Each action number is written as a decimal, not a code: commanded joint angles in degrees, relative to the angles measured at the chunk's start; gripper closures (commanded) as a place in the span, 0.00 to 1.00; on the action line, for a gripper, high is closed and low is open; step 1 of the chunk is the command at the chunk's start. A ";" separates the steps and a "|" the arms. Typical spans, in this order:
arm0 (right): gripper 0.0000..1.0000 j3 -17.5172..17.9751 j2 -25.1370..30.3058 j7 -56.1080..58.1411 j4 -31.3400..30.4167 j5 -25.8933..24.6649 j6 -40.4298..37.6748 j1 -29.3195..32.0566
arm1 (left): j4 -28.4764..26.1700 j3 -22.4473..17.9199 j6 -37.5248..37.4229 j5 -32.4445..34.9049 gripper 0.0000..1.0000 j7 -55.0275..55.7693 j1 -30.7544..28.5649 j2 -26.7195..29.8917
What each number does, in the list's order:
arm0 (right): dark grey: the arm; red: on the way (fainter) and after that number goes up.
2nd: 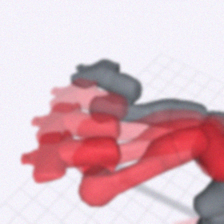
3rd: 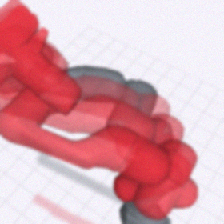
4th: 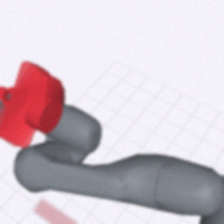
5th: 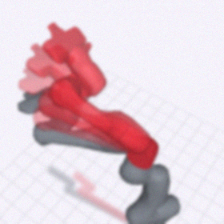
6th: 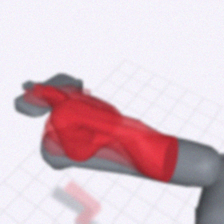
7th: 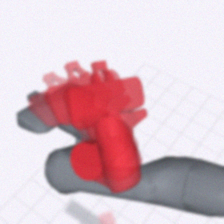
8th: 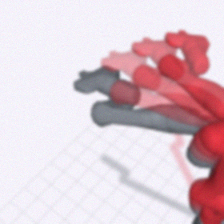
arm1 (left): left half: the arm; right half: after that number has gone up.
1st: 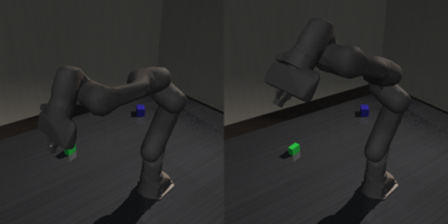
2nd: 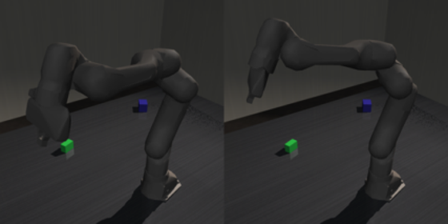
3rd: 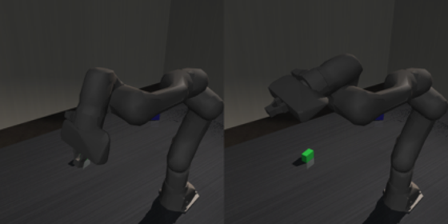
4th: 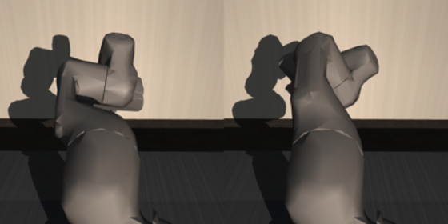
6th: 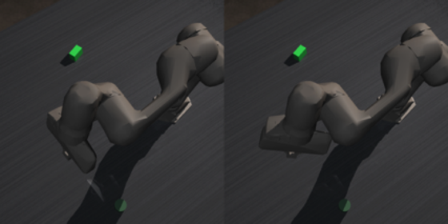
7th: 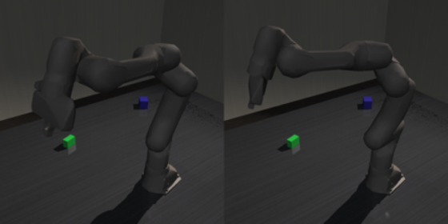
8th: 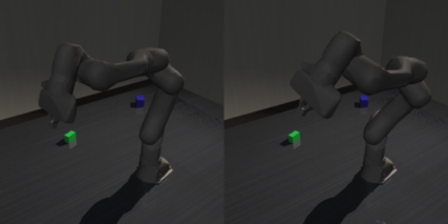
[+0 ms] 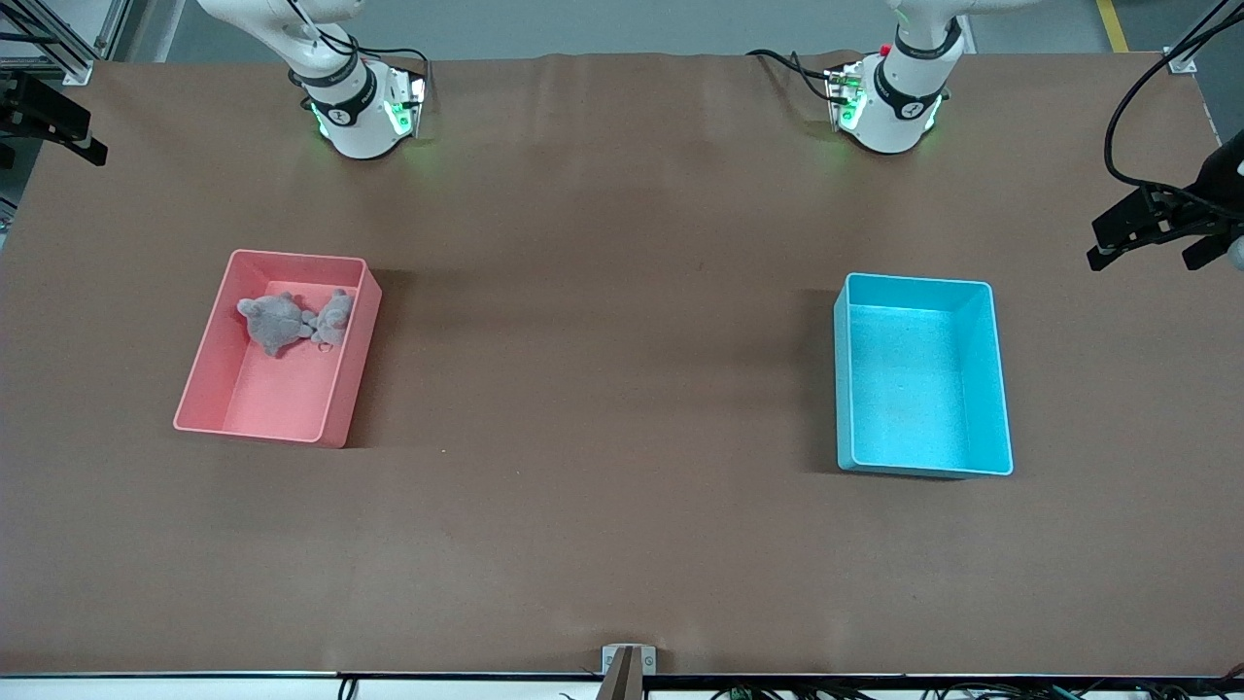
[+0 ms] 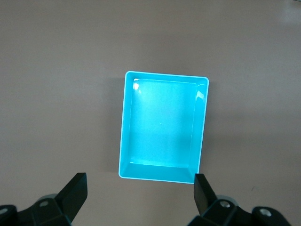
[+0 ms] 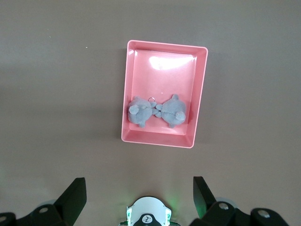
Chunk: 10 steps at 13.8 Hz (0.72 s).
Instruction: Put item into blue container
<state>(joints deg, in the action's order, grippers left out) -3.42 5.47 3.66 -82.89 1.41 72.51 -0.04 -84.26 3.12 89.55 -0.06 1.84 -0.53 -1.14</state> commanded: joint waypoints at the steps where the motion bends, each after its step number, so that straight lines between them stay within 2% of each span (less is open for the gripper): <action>1: 0.00 -0.10 0.69 0.74 -0.26 -0.54 0.17 -0.23 | 0.15 0.13 0.01 -1.70 0.00 -0.78 -0.18 0.00; 10: 0.00 -0.45 -0.71 0.47 -0.17 -0.54 0.00 0.21 | 0.23 -0.04 0.01 -2.05 0.00 -0.26 -0.35 -0.44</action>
<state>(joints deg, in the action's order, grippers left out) -3.66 5.42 3.85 -82.92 1.35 72.50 -0.01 -84.27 3.10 89.56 -0.81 1.83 -0.58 -1.68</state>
